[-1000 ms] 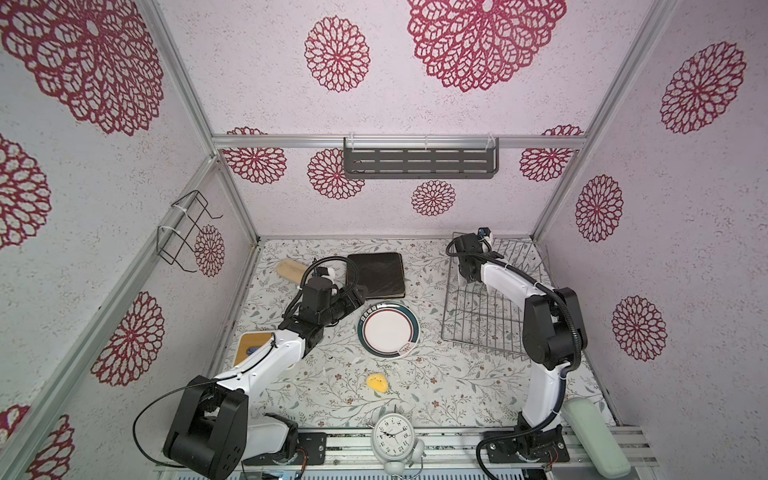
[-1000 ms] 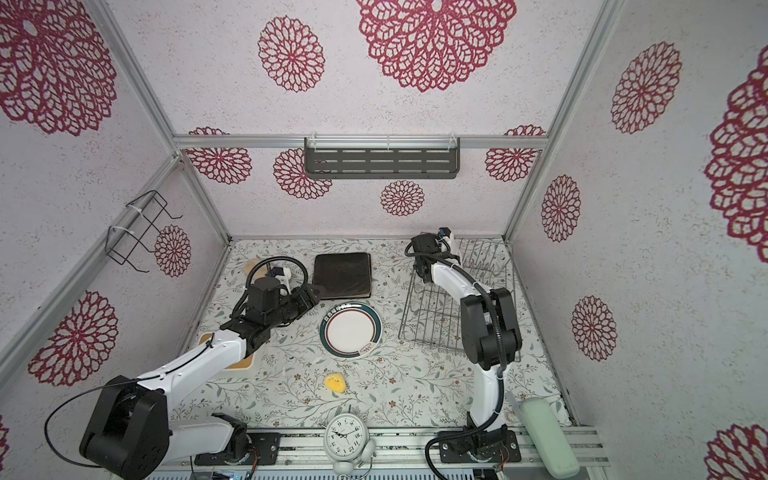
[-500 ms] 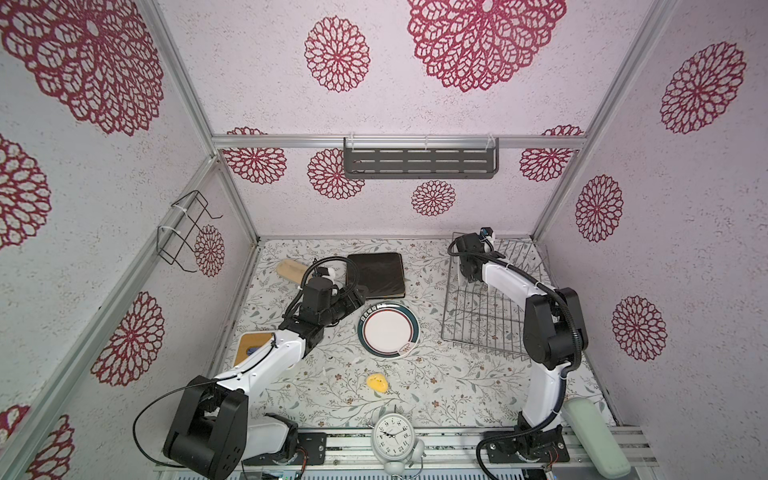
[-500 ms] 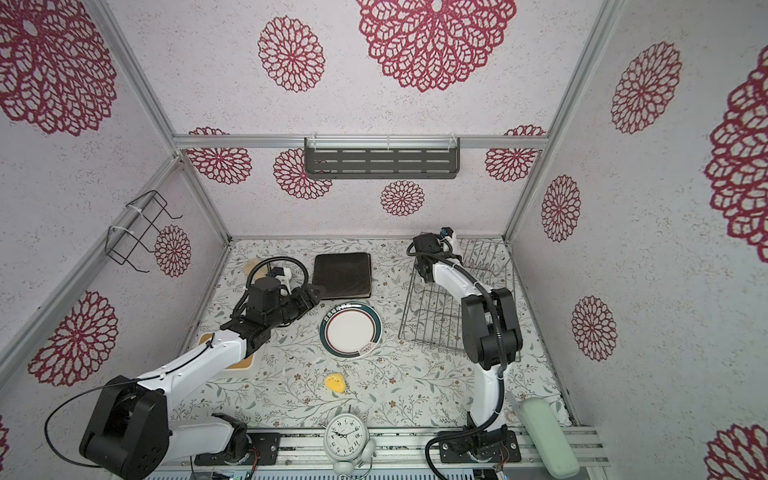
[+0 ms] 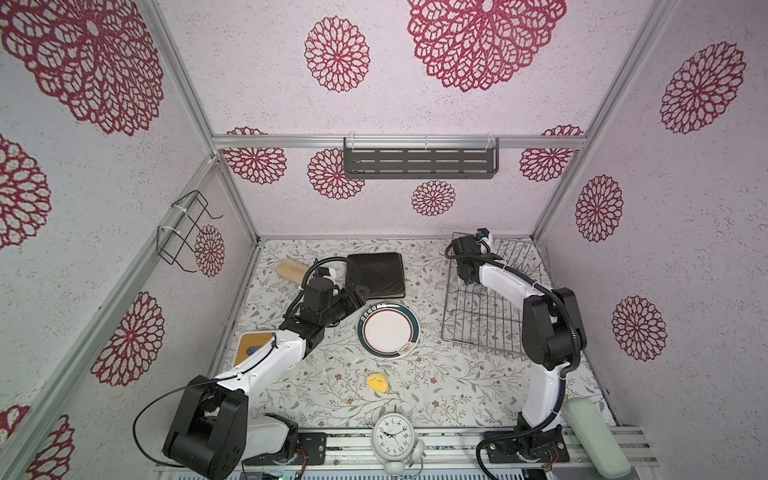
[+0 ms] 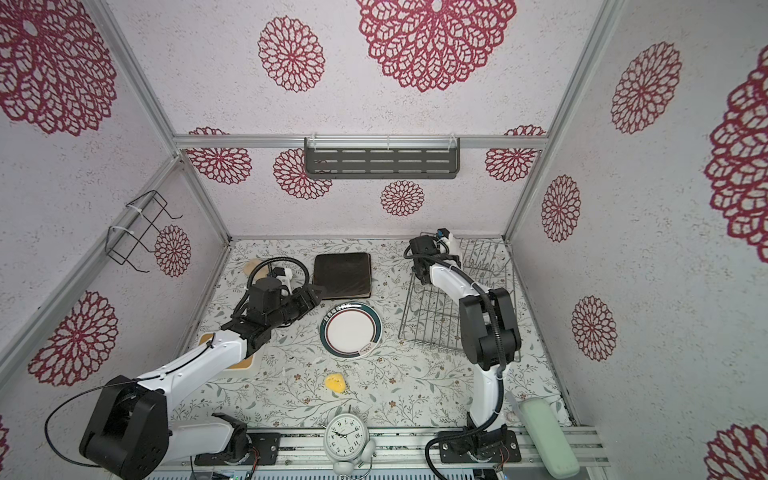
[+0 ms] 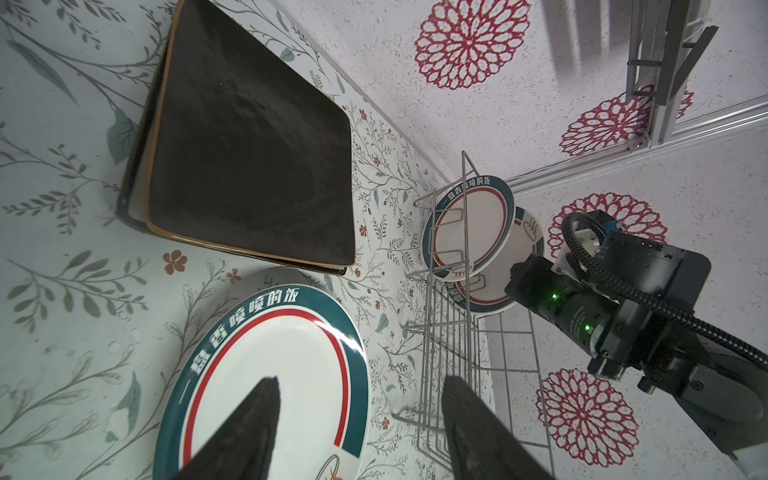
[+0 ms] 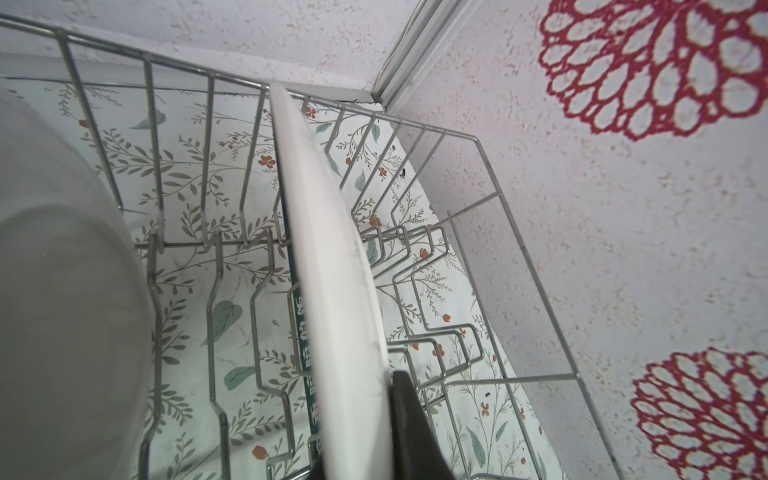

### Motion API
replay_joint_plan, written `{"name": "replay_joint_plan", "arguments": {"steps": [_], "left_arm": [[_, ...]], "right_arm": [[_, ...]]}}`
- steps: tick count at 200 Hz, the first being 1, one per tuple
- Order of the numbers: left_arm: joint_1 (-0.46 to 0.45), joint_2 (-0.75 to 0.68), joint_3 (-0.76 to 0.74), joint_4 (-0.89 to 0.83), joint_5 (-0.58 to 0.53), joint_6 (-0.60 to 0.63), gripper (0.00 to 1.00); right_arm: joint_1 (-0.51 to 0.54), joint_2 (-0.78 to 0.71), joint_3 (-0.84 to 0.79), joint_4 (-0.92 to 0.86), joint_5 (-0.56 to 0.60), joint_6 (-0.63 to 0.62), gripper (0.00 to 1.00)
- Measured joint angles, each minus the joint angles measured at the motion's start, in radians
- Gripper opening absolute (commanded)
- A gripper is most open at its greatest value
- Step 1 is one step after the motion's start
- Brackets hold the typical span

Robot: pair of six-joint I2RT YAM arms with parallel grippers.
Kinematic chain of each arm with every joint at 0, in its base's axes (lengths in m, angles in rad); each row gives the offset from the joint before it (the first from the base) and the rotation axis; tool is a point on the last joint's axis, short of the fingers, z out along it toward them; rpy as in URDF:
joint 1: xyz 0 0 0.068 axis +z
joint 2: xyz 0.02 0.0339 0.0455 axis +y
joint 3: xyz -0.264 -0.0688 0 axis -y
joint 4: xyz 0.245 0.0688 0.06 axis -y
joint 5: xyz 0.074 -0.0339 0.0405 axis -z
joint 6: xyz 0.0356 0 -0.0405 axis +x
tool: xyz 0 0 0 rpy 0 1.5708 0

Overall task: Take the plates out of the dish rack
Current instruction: 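Lift the plate out of the rack with the right gripper toward the left gripper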

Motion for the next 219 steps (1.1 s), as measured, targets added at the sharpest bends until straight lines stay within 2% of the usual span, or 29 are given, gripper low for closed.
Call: {"name": "replay_joint_plan", "arguments": {"steps": [219], "left_arm": [[-0.024, 0.0, 0.011, 0.006, -0.011, -0.006, 0.66]], "right_arm": [[0.047, -0.212, -0.039, 0.065, 0.046, -0.123, 0.08]]}}
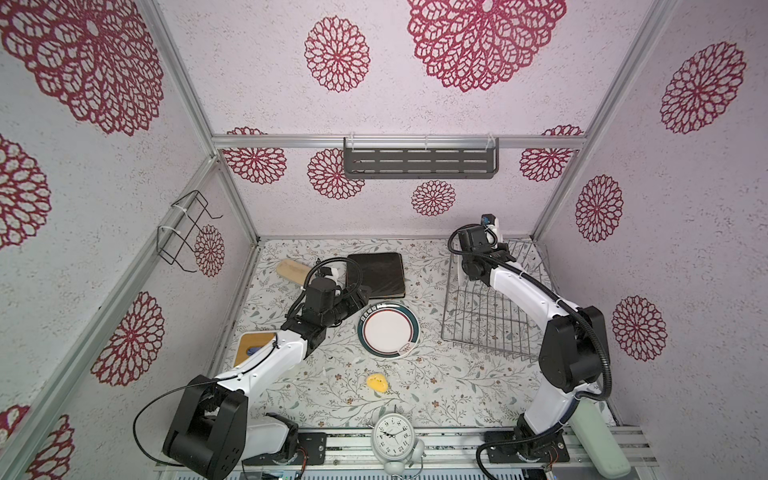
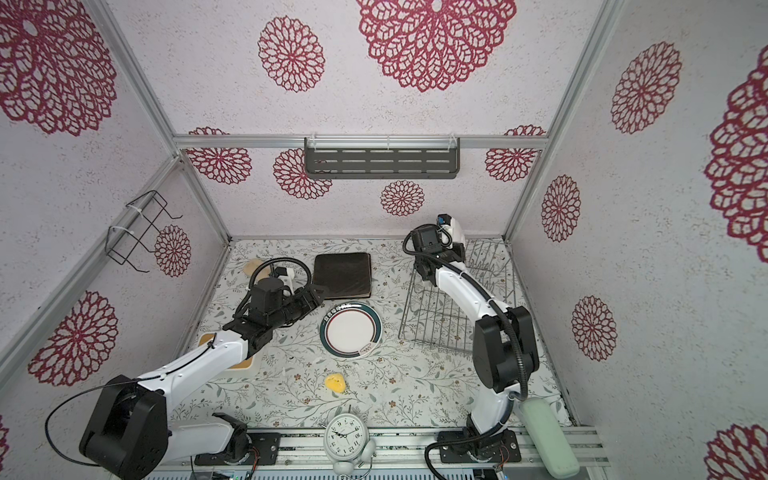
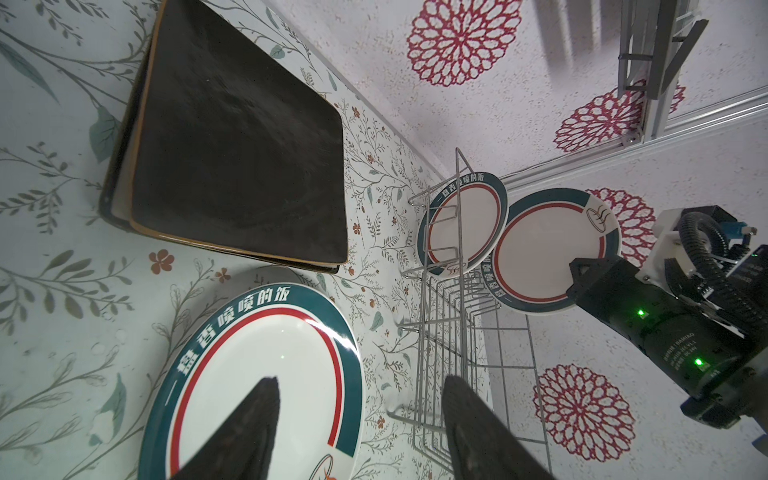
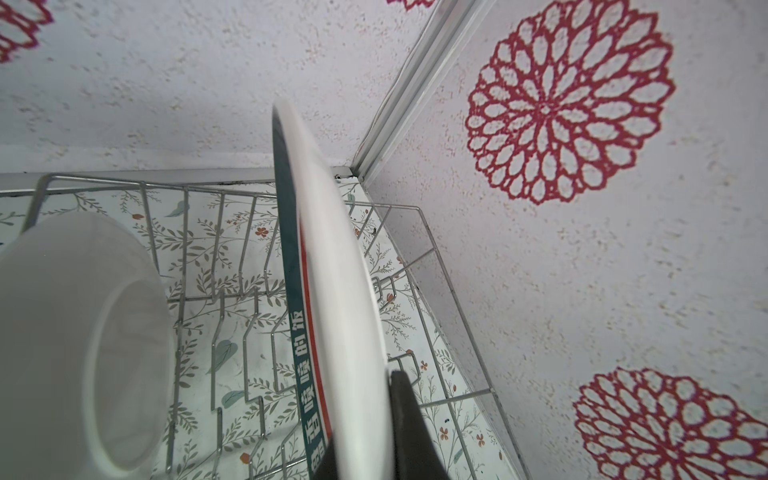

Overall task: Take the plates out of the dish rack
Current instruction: 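Lift the plate out of the rack with the right gripper toward the left gripper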

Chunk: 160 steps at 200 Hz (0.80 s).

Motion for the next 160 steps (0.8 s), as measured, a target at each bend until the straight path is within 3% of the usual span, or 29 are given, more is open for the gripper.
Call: {"name": "replay_joint_plan", "arguments": {"steps": [55, 160], "left_arm": [[-0.027, 0.01, 0.112, 0.003, -0.008, 0.001, 0.67], [-0.08, 0.183, 0.323, 0.016, -0.007, 0.008, 0.67]], "right_arm": [[0.021, -0.208, -0.095, -0.018, -0.061, 0.041, 0.02], [0.033, -0.558, -0.218, -0.138, -0.184, 0.223, 0.0]]}}
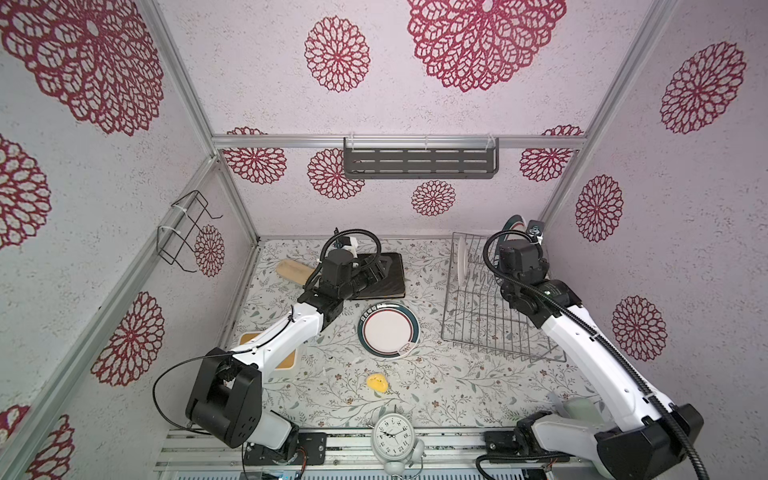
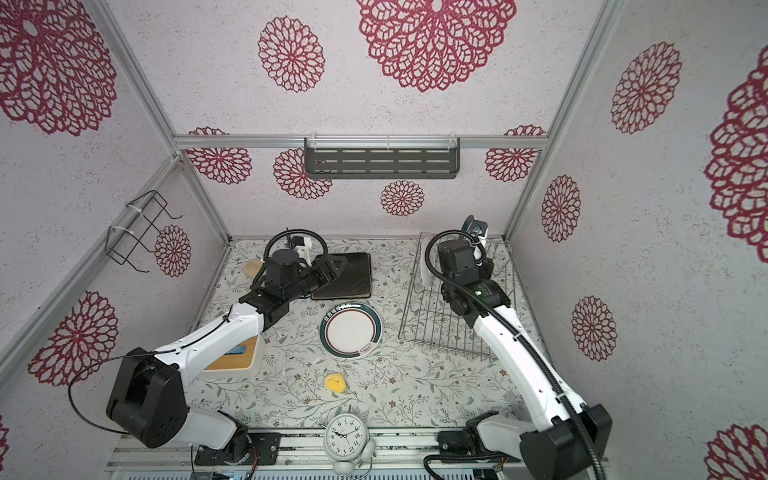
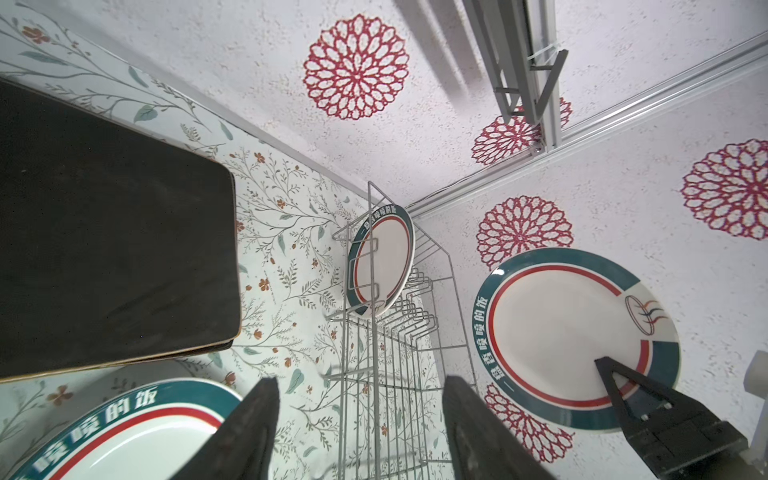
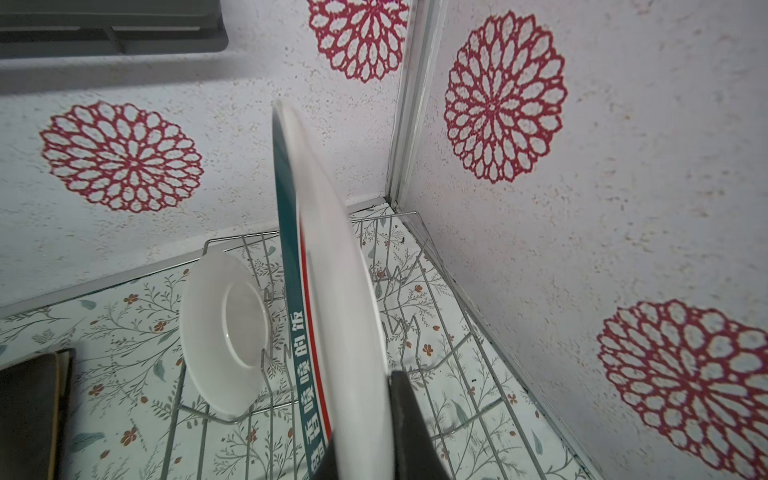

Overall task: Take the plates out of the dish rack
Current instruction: 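Lift the plate out of the rack with the right gripper toward the left gripper, then grasp the plate rim with the left gripper while the right gripper holds it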

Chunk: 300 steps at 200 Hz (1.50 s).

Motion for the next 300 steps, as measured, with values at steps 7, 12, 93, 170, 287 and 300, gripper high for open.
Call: {"name": "replay_joint_plan", "arguments": {"steps": [7, 12, 93, 170, 287, 300], "left_arm": [[-0.005, 0.001, 0.003, 0.0, 0.0, 0.0, 0.67], [-0.009, 0.003, 0.004, 0.002, 0.0, 0.0, 0.67], [-0.034, 0.059, 0.032, 0.026, 0.019, -0.018, 0.67], [-0.063, 0.077, 0.103, 0.097, 0.087, -0.058, 0.67], [-0.143, 0.148, 0.11, 0.234, 0.133, -0.178, 0.68], [-0.154, 0.163, 0.114, 0.248, 0.135, -0.191, 0.68]], "right_arm": [[0.001, -0.019, -0.004, -0.005, -0.012, 0.008, 0.0], [0.001, -0.033, -0.005, -0.011, -0.019, 0.015, 0.0], [0.002, -0.254, -0.118, 0.017, -0.222, 0.136, 0.0], [0.003, -0.357, -0.274, 0.174, -0.414, 0.293, 0.0], [0.003, -0.382, -0.587, 0.653, -0.49, 0.564, 0.0], [0.003, -0.382, -0.587, 0.684, -0.494, 0.579, 0.0]]}}
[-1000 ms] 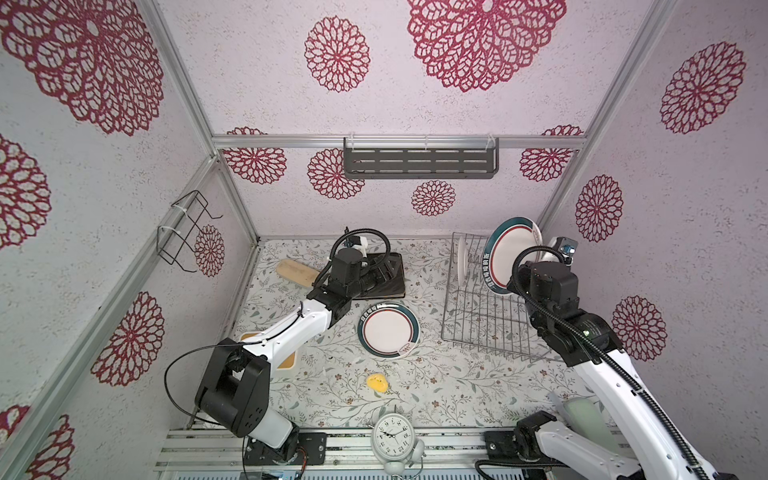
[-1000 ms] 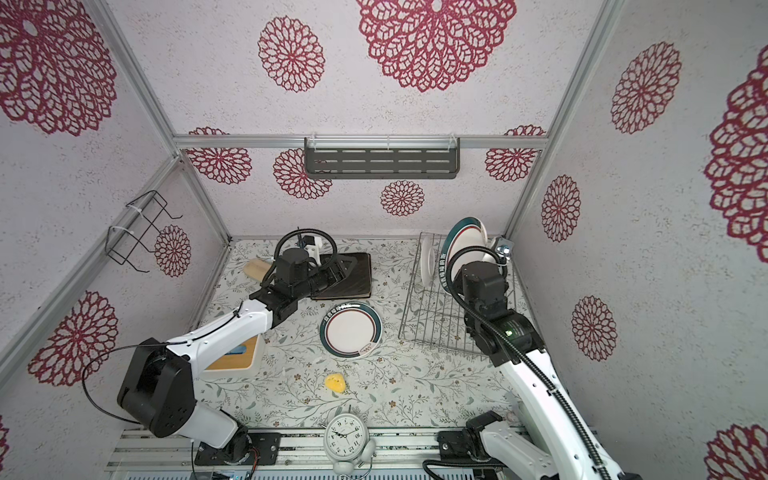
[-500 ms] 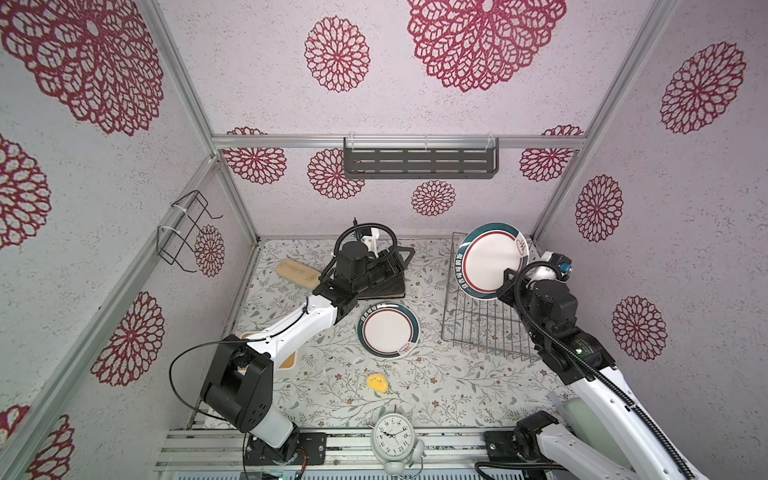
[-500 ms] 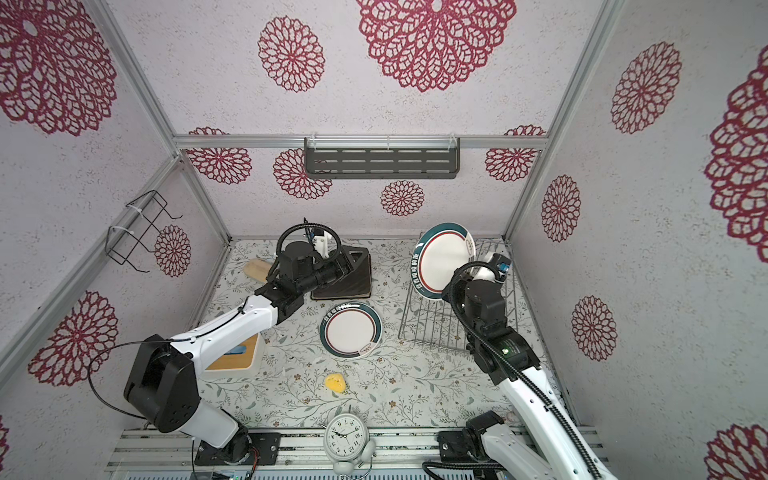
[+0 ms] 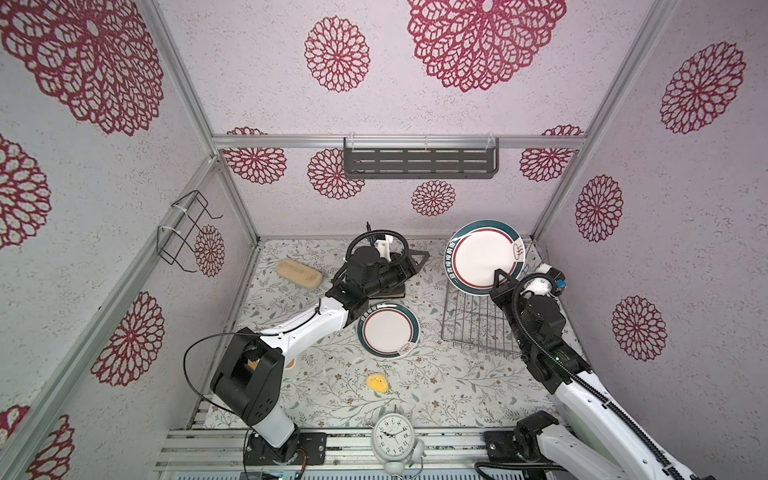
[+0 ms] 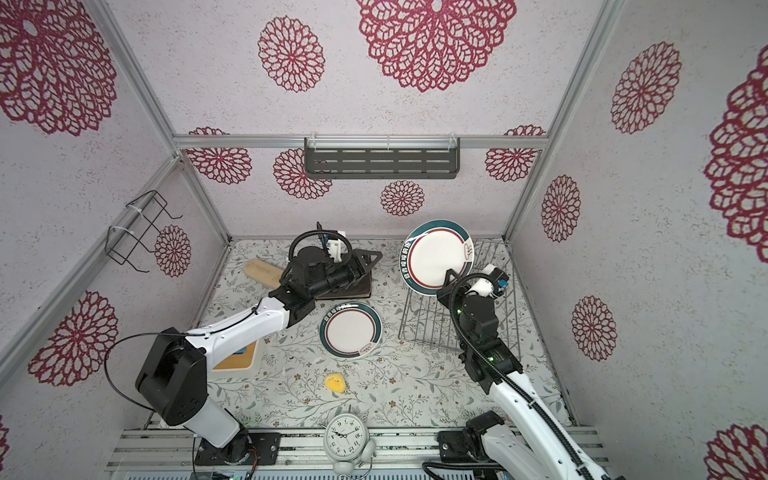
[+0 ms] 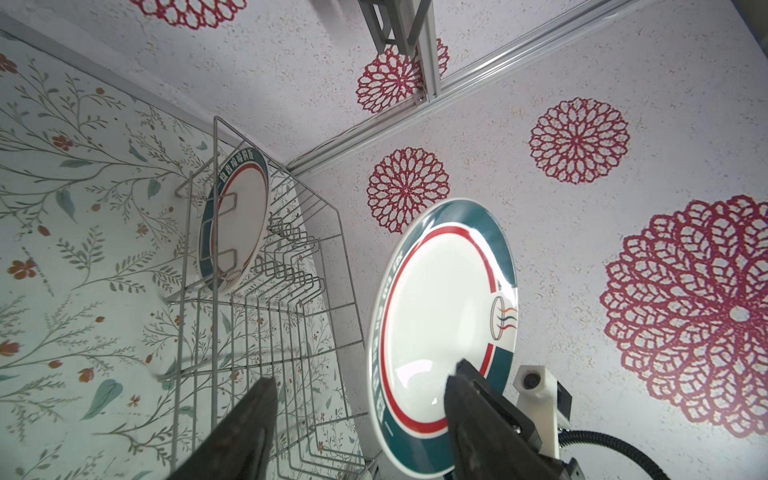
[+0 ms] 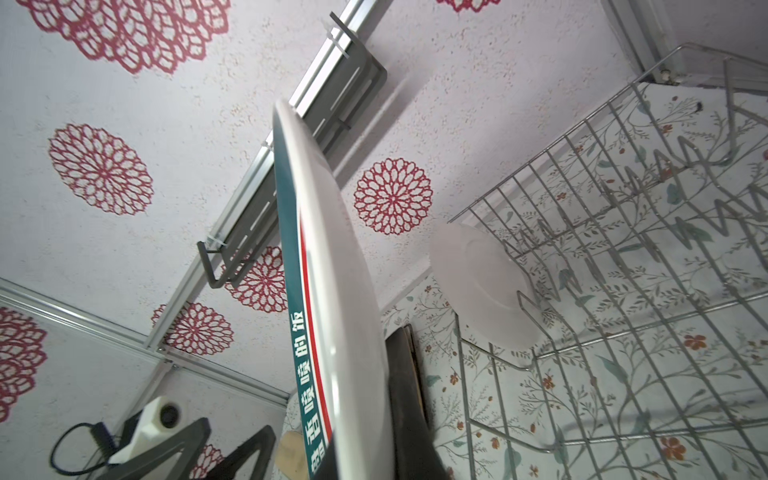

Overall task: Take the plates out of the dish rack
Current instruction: 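Grasp the plate rim with the left gripper while the right gripper holds it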

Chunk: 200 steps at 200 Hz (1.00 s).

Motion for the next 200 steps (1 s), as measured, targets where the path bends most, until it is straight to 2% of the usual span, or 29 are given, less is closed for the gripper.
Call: {"name": "replay_joint_plan", "arguments": {"steps": [43, 110, 200], "left_arm": [[-0.036, 0.055, 0.048, 0.027, 0.012, -0.023, 0.68], [-0.08, 0.076, 0.08, 0.069, 0.02, -0.039, 0.67], [-0.087, 0.115, 0.084, 0.092, 0.031, -0.06, 0.4]], "right_arm": [[0.0, 0.012, 0.0, 0.071, -0.011, 0.039, 0.0], [0.0, 0.036, -0.002, 0.09, -0.042, 0.084, 0.0], [0.0, 0.052, -0.006, 0.116, -0.092, 0.116, 0.0]]}}
